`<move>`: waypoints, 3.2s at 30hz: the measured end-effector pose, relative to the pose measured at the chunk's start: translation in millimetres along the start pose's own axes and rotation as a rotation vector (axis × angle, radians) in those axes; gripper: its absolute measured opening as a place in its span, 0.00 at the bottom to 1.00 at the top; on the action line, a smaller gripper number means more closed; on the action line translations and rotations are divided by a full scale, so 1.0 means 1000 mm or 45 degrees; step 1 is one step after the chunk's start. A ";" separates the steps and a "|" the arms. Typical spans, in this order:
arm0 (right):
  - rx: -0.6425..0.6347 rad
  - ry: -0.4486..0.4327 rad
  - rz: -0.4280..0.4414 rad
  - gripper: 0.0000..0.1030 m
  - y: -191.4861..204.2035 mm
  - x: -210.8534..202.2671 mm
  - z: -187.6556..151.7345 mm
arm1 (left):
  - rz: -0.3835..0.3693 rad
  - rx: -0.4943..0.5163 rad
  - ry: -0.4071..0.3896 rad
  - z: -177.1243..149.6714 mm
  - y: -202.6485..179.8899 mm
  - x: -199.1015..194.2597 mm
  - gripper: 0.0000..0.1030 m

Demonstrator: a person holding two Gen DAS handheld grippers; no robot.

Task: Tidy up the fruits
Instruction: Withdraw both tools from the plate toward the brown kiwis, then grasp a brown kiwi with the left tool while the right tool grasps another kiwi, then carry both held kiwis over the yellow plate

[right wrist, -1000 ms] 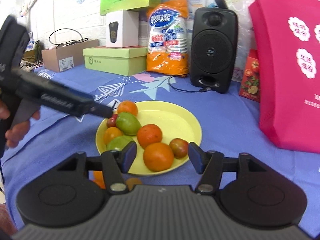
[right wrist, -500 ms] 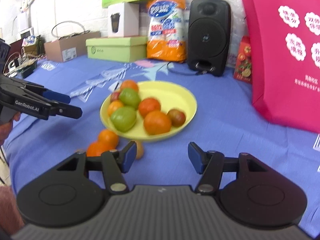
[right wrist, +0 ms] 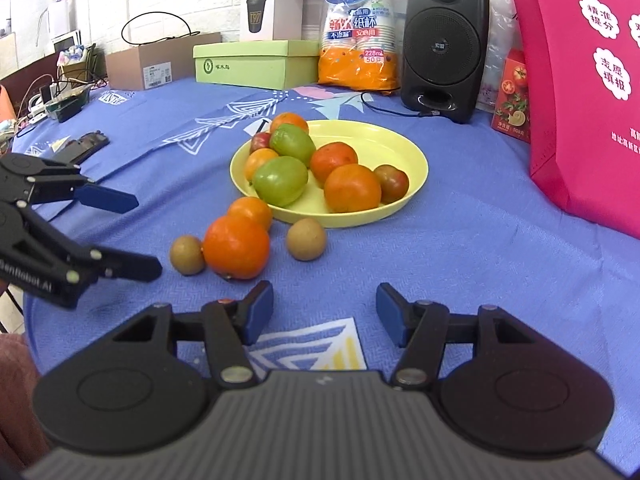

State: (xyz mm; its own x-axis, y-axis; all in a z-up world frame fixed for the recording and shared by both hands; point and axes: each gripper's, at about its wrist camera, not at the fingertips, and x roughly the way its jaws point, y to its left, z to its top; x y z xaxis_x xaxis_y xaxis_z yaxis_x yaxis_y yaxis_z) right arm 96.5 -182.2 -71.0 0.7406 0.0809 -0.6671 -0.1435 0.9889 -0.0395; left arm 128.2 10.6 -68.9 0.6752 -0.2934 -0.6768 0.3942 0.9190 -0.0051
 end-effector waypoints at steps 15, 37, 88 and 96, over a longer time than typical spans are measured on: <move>-0.040 0.001 0.015 0.57 -0.001 0.017 0.012 | -0.092 0.121 -0.025 0.014 -0.036 0.021 0.52; -0.110 0.010 0.085 0.25 0.009 0.037 0.029 | -0.176 0.099 -0.017 0.013 -0.028 0.021 0.26; -0.066 -0.088 0.041 0.24 0.002 -0.018 0.031 | -0.084 -0.083 -0.108 0.069 0.025 0.015 0.26; -0.126 -0.119 0.083 0.24 0.005 -0.002 0.061 | -0.078 -0.065 -0.149 0.123 0.038 0.051 0.26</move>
State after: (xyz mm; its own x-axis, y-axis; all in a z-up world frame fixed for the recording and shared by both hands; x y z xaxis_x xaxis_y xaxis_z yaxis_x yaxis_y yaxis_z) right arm 134.4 -169.6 -24.4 0.7850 0.1605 -0.5983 -0.2538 0.9644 -0.0743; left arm 253.8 -1.6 -13.2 0.7200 -0.3756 -0.5836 0.4067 0.9097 -0.0837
